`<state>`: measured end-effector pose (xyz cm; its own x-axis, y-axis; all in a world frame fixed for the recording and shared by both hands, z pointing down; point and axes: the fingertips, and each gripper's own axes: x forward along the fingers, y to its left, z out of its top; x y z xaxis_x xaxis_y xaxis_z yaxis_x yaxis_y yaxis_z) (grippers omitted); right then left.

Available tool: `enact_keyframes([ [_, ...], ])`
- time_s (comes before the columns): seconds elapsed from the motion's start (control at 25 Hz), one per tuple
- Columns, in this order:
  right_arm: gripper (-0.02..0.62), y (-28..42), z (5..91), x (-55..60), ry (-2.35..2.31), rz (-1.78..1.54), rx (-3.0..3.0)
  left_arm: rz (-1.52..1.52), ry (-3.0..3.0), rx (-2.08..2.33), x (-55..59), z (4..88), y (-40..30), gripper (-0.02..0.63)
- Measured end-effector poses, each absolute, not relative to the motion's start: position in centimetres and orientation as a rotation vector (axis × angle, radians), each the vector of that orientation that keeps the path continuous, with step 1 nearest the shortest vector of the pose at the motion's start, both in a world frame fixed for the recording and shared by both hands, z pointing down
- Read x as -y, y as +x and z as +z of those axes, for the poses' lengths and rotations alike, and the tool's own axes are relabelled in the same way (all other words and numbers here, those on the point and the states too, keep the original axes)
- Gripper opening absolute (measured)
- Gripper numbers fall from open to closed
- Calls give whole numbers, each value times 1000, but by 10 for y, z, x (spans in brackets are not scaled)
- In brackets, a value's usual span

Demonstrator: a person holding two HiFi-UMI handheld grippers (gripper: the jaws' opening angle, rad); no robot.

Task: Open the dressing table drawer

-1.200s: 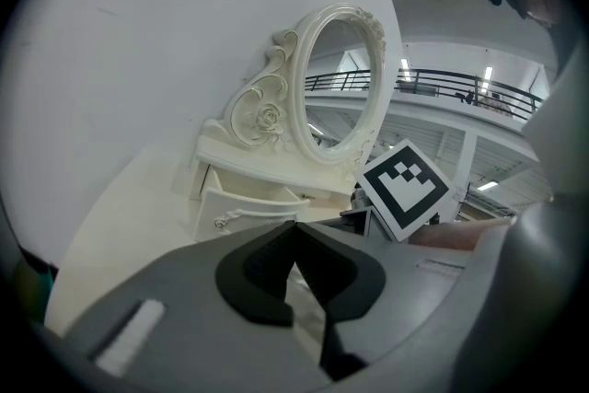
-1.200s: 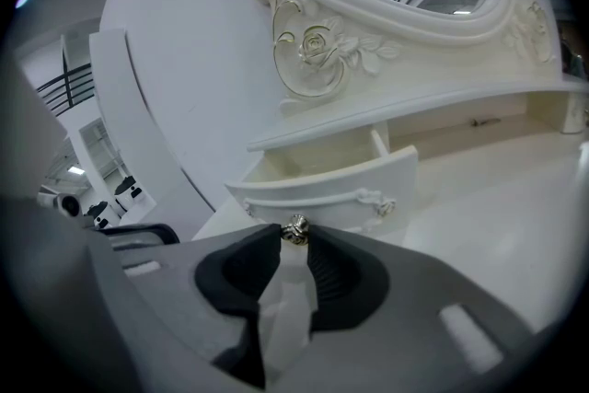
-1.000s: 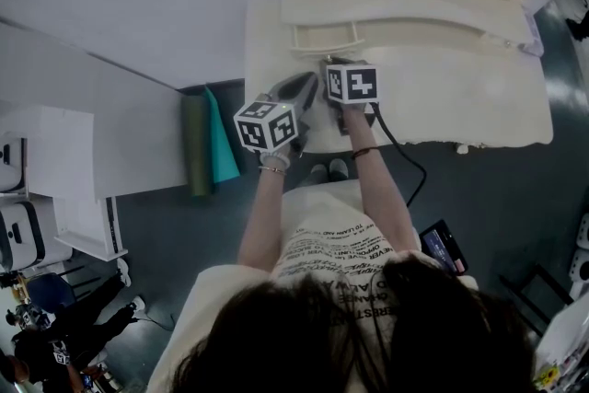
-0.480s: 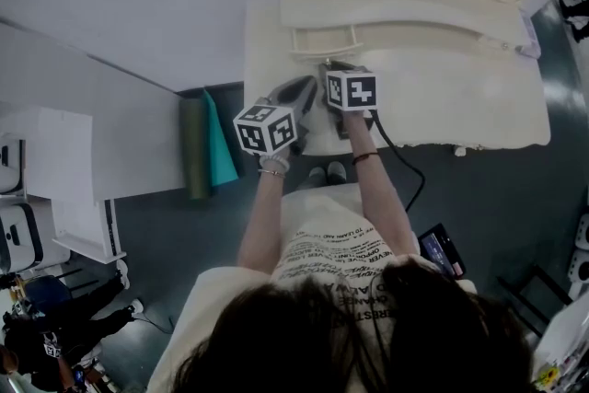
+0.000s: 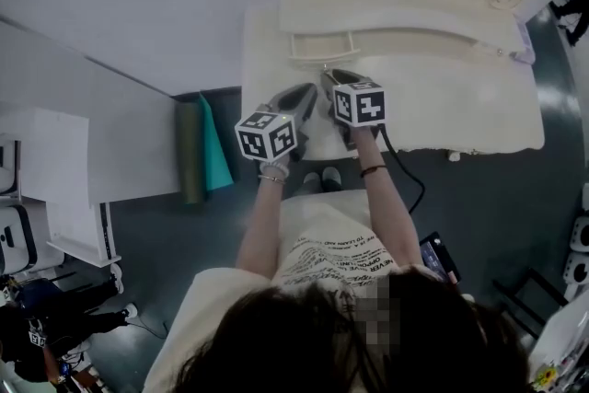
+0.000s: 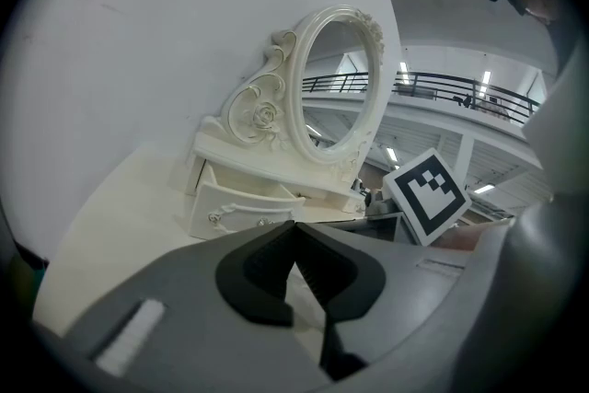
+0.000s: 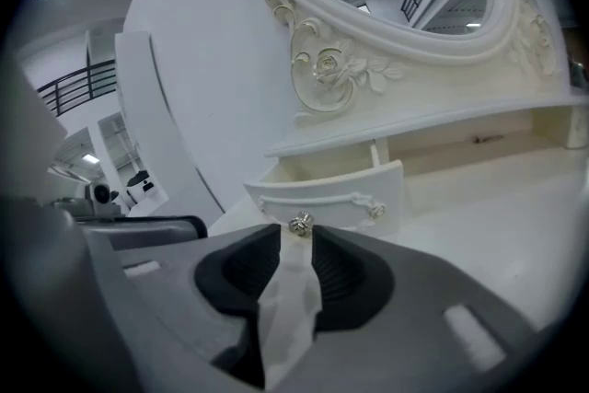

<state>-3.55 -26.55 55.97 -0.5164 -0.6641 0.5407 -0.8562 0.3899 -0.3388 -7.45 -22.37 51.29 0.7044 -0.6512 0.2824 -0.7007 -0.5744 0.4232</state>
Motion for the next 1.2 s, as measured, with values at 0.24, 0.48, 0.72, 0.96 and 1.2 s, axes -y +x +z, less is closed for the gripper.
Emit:
enact_keyframes([
  [0.24, 98, -36, 538, 252, 1195, 673, 2475, 124, 2436, 1010, 218, 509, -68, -2],
  [0.48, 69, -36, 529, 239, 1160, 647, 2550, 142, 2485, 985, 212, 504, -68, -2],
  [0.72, 51, -37, 512, 233, 1144, 619, 2627, 125, 2528, 962, 207, 497, -64, -2],
  [0.96, 37, -39, 499, 228, 1126, 595, 2681, 107, 2569, 945, 205, 485, -62, -2],
  [1.2, 17, -40, 486, 227, 1121, 569, 2729, 99, 2601, 927, 203, 477, -62, -2],
])
